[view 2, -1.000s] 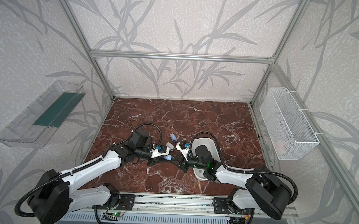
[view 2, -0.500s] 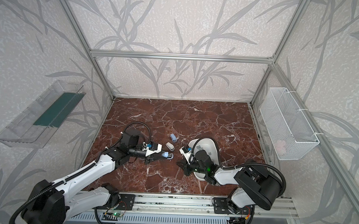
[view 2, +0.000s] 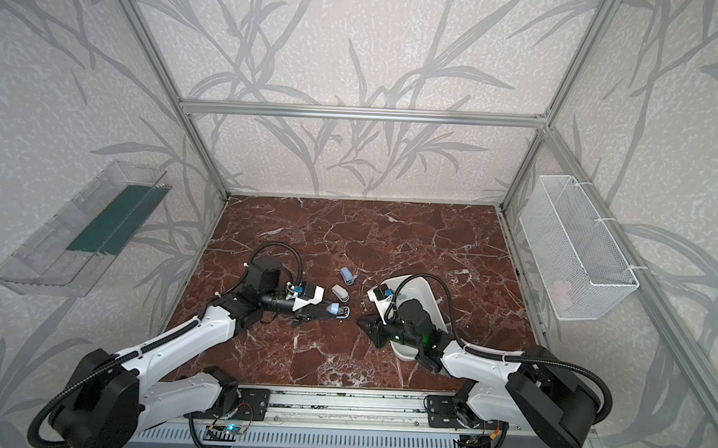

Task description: Load the staples into the stapler

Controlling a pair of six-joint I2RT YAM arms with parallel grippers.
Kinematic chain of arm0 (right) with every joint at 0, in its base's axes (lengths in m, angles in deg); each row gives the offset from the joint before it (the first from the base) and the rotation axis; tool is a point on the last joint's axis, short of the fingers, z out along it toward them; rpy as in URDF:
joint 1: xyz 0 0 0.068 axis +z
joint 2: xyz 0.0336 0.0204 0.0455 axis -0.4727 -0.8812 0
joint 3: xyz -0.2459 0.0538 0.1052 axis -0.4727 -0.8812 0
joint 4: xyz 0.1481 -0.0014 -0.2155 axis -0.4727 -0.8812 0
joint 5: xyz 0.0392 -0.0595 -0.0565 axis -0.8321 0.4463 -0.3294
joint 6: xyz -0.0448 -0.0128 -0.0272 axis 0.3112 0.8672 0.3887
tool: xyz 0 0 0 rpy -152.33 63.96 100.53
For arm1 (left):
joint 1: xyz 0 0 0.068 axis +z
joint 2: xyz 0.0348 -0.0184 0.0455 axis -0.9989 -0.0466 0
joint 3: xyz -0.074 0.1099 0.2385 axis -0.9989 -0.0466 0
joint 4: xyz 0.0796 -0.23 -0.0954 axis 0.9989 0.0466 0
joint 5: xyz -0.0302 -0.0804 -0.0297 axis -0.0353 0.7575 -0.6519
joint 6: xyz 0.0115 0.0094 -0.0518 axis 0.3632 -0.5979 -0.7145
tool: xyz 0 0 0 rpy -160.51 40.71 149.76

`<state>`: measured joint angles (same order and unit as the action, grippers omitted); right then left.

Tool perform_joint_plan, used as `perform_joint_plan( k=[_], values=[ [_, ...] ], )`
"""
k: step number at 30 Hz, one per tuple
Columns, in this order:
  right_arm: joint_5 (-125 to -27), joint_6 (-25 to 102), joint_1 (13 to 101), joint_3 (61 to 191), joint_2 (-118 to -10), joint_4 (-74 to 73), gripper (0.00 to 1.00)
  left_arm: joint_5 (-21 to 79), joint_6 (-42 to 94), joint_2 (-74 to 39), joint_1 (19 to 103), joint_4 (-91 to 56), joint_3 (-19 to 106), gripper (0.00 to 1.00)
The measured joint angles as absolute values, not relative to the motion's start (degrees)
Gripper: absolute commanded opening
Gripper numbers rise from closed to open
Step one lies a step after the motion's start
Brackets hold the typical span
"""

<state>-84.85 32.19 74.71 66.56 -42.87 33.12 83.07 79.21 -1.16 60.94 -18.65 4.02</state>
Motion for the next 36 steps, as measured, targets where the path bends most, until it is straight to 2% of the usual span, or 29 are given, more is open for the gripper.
perform_joint_plan(
  k=[2, 6, 10, 21, 36],
  values=[
    [-85.5, 30.7, 74.7, 68.4, -40.9, 31.9, 0.32, 82.1, 79.8, -1.9, 60.9, -18.0, 4.0, 0.0],
    [-86.4, 27.5, 74.7, 70.9, -39.2, 31.5, 0.36, 79.7, 80.7, -3.9, 60.5, -17.0, 4.0, 0.0],
    [-86.8, 24.7, 74.7, 71.3, -40.1, 31.4, 0.36, 78.3, 81.7, -4.6, 59.8, -16.3, 4.0, 0.0],
    [-87.3, 17.6, 74.7, 73.9, -51.6, 35.1, 0.35, 76.7, 83.5, -4.6, 58.6, -14.4, 4.0, 0.0],
    [-86.9, 16.4, 74.9, 73.8, -46.8, 32.9, 0.37, 73.7, 83.4, -5.9, 58.4, -14.4, 5.1, 0.0]
  ],
)
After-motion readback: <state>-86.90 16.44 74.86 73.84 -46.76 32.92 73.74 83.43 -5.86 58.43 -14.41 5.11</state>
